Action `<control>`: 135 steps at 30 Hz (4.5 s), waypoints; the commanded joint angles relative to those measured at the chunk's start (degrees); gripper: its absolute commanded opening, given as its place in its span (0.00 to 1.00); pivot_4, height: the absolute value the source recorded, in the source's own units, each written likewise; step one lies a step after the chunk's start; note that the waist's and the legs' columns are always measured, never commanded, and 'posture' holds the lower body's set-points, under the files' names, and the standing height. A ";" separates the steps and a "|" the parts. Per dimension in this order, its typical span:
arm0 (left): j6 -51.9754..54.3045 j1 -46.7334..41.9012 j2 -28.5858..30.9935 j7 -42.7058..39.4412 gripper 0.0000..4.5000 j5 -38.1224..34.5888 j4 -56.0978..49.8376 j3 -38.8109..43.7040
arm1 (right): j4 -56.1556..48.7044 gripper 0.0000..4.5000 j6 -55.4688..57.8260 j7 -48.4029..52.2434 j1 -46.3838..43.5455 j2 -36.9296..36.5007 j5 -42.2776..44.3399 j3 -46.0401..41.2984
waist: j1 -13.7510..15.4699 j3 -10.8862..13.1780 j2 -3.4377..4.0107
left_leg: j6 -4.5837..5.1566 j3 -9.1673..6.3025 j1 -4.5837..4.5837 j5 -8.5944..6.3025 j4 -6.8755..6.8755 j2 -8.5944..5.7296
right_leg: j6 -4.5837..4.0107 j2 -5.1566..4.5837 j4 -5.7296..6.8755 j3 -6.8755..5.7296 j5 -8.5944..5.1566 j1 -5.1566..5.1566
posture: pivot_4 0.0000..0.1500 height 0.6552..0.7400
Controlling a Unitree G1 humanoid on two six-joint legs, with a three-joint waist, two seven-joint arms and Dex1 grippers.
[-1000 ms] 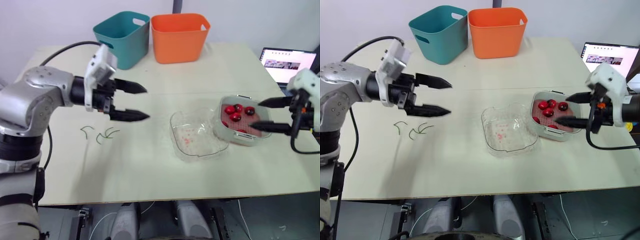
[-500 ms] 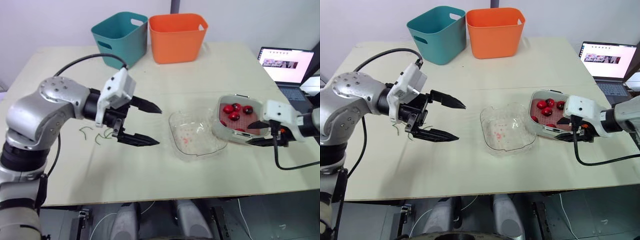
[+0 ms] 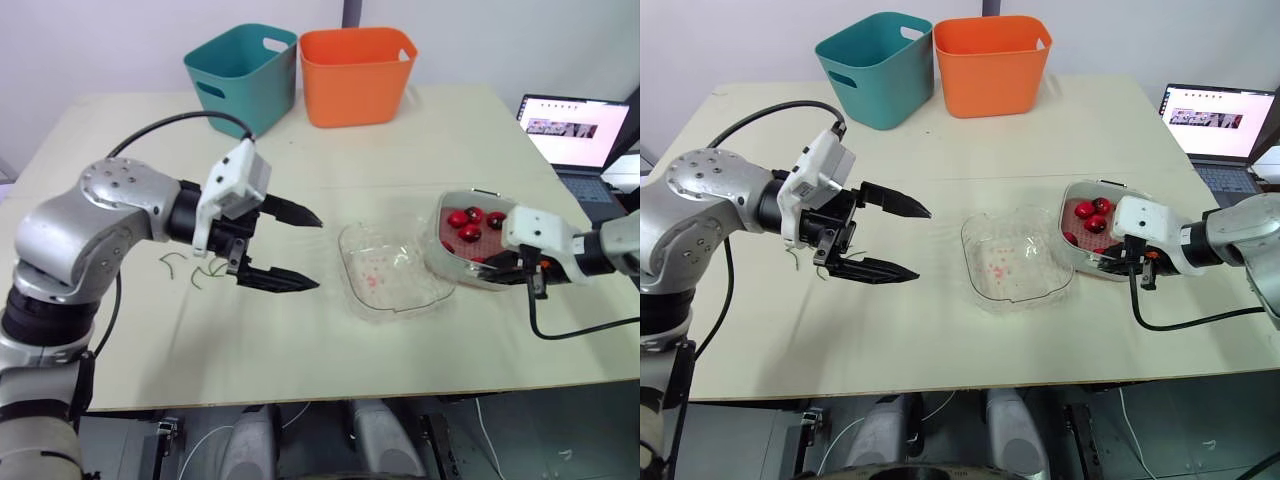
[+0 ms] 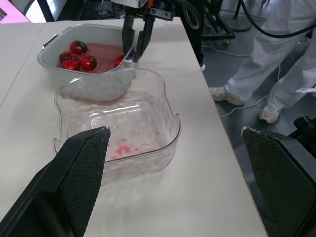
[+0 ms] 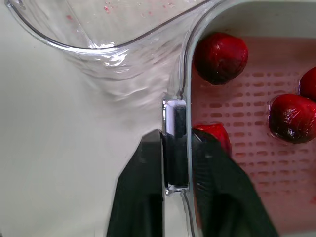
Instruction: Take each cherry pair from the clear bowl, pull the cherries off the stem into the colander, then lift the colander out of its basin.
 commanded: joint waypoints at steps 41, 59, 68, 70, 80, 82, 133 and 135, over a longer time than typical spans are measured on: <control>-10.73 -0.87 -1.30 -1.64 1.00 6.73 8.97 -0.50 | 1.81 0.09 8.52 15.25 -17.02 -9.27 5.76 -3.10 | -0.04 0.01 0.03 | 0.00 0.04 0.04 0.00 0.08 -0.02 | -0.08 -0.01 0.29 0.05 0.01 -0.11 | 1.00 1.00; -12.99 -2.04 -0.71 -0.69 1.00 9.64 15.34 0.83 | 9.25 0.09 5.52 15.87 -24.51 -4.54 1.85 -0.04 | -0.04 0.01 0.03 | 0.00 0.05 0.06 0.00 0.07 -0.02 | -0.07 0.00 0.36 0.05 0.02 -0.12 | 1.00 1.00; -13.49 -4.95 -0.38 -0.92 1.00 10.62 21.87 2.41 | 24.51 0.09 -1.24 15.36 -42.08 7.16 -5.72 6.99 | -0.30 0.02 0.05 | 0.00 0.07 0.10 0.00 0.06 -0.02 | -0.09 0.03 0.38 0.06 0.03 -0.13 | 1.00 1.00; -12.19 -5.79 -0.16 -1.62 1.00 9.75 23.39 2.99 | 29.97 0.09 -4.32 14.82 -46.02 12.66 -8.11 9.45 | -0.48 0.02 0.05 | 0.00 0.08 0.15 0.00 0.04 -0.01 | -0.08 0.03 0.40 0.06 0.04 -0.12 | 1.00 1.00; -8.81 -3.97 1.39 -1.15 1.00 9.19 23.71 4.42 | 54.27 0.09 -17.34 12.79 -55.07 32.04 -16.14 14.83 | -0.20 0.03 0.06 | -0.01 0.01 -0.05 0.01 0.06 -0.02 | 0.14 0.00 0.42 0.02 0.17 -0.20 | 1.00 1.00; -7.85 -3.27 1.47 -0.72 1.00 8.73 22.76 5.13 | 58.72 0.09 -19.96 12.37 -56.21 34.38 -17.74 15.37 | -0.16 0.03 0.06 | -0.01 0.00 -0.04 0.01 0.06 -0.02 | 0.14 0.01 0.44 0.00 0.18 -0.19 | 1.00 1.00; 0.00 22.70 8.69 5.69 1.00 2.37 19.38 21.71 | 0.61 0.99 28.35 -4.84 16.76 14.17 11.34 -54.31 | -0.13 -0.01 0.05 | 0.03 -0.01 1.01 -0.04 -0.16 -0.02 | -0.02 -0.03 0.30 0.02 -0.38 0.84 | 1.00 1.00; 0.26 23.56 8.17 6.20 1.00 1.71 18.55 21.79 | 0.21 0.99 27.39 -4.97 18.97 14.05 12.18 -53.84 | -0.26 -0.01 0.05 | 0.02 0.02 1.03 -0.04 -0.15 -0.03 | -0.03 -0.05 0.30 0.03 -0.36 0.83 | 1.00 1.00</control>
